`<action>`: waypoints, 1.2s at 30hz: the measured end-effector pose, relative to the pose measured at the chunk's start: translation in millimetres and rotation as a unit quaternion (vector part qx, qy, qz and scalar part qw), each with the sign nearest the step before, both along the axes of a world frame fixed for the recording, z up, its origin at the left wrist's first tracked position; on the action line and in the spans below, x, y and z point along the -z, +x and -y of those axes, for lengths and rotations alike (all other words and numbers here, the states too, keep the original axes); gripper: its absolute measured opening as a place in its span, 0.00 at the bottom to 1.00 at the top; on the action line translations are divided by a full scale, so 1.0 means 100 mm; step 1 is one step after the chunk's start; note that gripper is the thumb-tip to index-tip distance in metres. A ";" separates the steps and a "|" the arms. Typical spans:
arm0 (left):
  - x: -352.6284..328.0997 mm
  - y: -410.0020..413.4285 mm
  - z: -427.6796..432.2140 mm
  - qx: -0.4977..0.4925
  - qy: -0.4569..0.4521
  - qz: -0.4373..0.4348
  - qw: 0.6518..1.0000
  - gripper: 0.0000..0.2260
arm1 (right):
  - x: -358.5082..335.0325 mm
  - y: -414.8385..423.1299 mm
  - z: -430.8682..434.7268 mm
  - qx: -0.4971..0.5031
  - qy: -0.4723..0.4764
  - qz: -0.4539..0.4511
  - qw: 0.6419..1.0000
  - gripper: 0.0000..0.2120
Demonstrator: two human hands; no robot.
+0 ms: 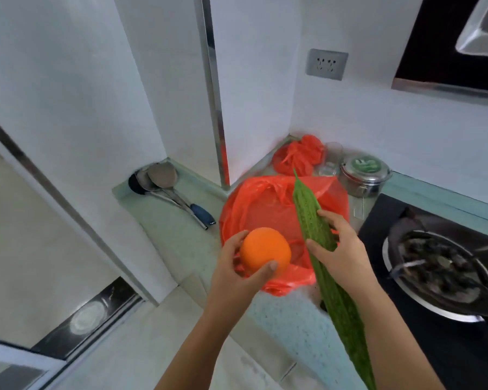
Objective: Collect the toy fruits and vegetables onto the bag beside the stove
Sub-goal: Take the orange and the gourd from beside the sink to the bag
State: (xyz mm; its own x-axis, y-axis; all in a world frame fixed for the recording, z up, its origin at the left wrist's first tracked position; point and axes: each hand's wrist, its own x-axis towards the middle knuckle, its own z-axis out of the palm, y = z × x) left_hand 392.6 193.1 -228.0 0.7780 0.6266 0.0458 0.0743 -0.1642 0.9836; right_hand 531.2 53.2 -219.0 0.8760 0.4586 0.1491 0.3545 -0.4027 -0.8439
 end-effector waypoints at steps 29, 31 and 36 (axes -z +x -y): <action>1.17 2.63 -1.28 0.248 0.035 -0.121 0.961 0.37 | 0.99 1.51 -1.04 0.220 -0.126 -0.121 0.960 0.26; 1.19 2.72 -1.23 0.258 0.037 -0.125 0.957 0.37 | 1.03 1.59 -1.03 0.226 -0.122 -0.123 0.959 0.26; 1.30 2.87 -1.20 0.269 0.038 -0.135 0.953 0.36 | 1.11 1.77 -1.03 0.236 -0.099 -0.131 0.958 0.27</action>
State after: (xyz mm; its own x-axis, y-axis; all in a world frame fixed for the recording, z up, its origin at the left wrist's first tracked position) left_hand 680.0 312.8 -358.1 0.9754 0.1365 -0.1731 0.2088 -0.3199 0.9242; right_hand 708.0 155.8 -330.2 0.9883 -0.0015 -0.1524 -0.1197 -0.6271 -0.7697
